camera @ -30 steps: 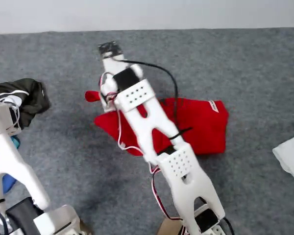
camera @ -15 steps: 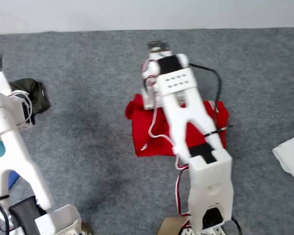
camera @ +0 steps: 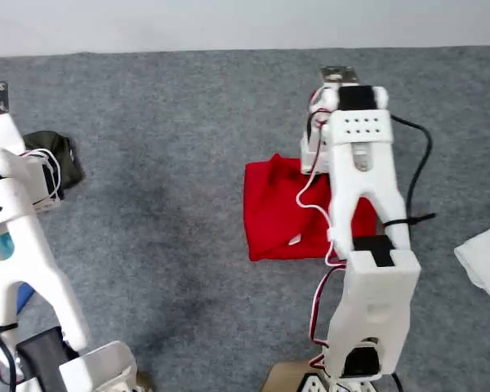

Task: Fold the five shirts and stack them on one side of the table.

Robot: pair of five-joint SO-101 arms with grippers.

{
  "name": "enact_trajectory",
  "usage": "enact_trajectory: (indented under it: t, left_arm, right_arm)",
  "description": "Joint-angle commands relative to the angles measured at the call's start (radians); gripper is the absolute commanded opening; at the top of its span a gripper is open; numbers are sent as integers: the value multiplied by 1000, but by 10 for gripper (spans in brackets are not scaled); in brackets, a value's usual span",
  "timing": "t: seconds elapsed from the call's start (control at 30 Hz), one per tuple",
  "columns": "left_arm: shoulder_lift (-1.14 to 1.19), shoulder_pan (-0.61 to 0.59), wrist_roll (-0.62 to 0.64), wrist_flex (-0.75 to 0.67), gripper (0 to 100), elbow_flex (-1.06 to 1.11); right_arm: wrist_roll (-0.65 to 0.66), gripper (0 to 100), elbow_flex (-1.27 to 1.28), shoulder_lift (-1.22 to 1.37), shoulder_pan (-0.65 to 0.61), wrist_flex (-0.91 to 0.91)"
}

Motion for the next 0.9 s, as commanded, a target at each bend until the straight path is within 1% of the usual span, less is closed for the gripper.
enact_trajectory:
  t: [0.0, 0.27, 0.43, 0.53, 0.87]
  left_arm:
    - [-40, 6, 5, -18, 107, -10]
    - [-40, 6, 3, -18, 107, -12]
    - [-40, 6, 3, -18, 107, -12]
    - [-40, 6, 5, -17, 107, -12]
    - [-40, 6, 6, -12, 107, -12]
  right_arm:
    - [29, 8, -5, -73, 56, 41]
    - [71, 8, 64, -71, 145, 39]
    - [87, 8, 87, -71, 196, -2]
    - [107, 8, 87, -71, 206, -8]
    - [109, 9, 87, -51, 211, -38]
